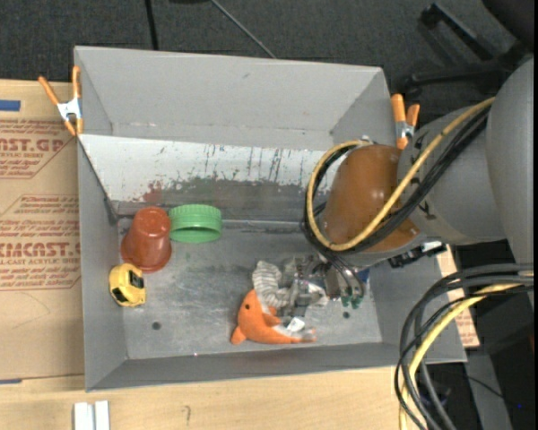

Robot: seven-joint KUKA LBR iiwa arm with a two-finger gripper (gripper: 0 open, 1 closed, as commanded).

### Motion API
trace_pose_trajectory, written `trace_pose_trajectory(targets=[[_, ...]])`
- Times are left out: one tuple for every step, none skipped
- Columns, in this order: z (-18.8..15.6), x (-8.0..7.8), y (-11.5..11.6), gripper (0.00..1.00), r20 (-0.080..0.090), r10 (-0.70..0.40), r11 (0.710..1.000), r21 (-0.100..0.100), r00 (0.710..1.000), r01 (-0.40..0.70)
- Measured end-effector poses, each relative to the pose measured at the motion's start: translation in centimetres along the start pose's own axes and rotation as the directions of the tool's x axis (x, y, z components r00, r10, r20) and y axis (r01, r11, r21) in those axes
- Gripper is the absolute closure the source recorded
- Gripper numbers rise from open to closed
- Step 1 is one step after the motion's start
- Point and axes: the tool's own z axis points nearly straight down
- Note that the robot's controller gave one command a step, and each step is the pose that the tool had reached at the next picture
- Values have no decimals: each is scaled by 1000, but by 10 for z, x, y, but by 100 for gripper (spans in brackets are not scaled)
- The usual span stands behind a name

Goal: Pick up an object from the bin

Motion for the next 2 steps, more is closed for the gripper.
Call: trace_pose_trajectory(targets=[[-12,0,0,100,1,0,1000,0,1000,0],[-21,-1,0,100,4,0,1000,0,1000,0]])
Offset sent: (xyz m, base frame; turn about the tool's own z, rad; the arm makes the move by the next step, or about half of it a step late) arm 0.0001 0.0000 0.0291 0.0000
